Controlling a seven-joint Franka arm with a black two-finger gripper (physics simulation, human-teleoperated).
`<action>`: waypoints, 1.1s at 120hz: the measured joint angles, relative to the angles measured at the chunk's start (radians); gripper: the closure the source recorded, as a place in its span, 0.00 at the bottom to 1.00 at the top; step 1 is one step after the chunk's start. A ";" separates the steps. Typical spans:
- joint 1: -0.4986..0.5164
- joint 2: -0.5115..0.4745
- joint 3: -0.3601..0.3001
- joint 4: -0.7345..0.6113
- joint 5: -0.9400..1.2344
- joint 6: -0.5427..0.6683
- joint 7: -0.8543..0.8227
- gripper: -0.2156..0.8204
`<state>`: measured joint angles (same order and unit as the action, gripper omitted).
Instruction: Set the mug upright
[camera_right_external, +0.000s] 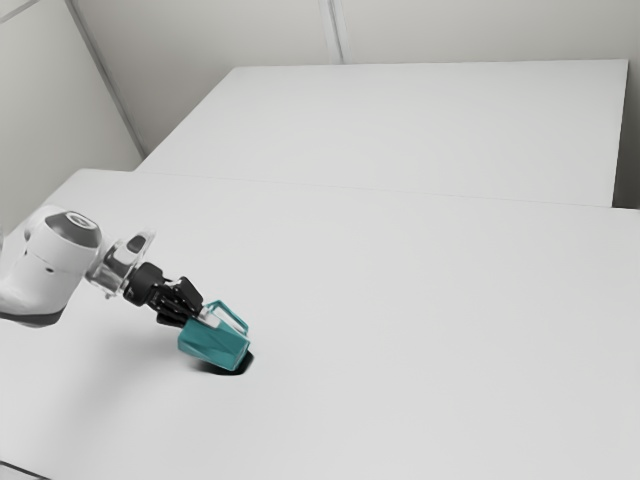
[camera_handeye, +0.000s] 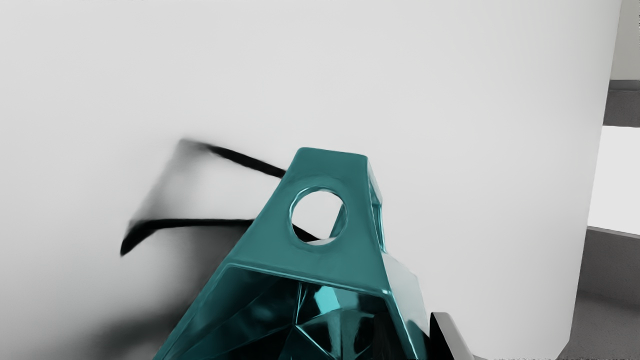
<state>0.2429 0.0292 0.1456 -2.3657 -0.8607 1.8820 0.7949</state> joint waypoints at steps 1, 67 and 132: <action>-0.001 -0.001 0.000 0.000 0.000 0.000 0.001 0.91; -0.033 -0.072 -0.002 0.034 0.078 -0.004 0.042 0.96; -0.327 0.093 -0.031 0.351 0.401 0.135 0.008 0.97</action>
<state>-0.0837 0.1223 0.1141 -2.0147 -0.4596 2.0167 0.8027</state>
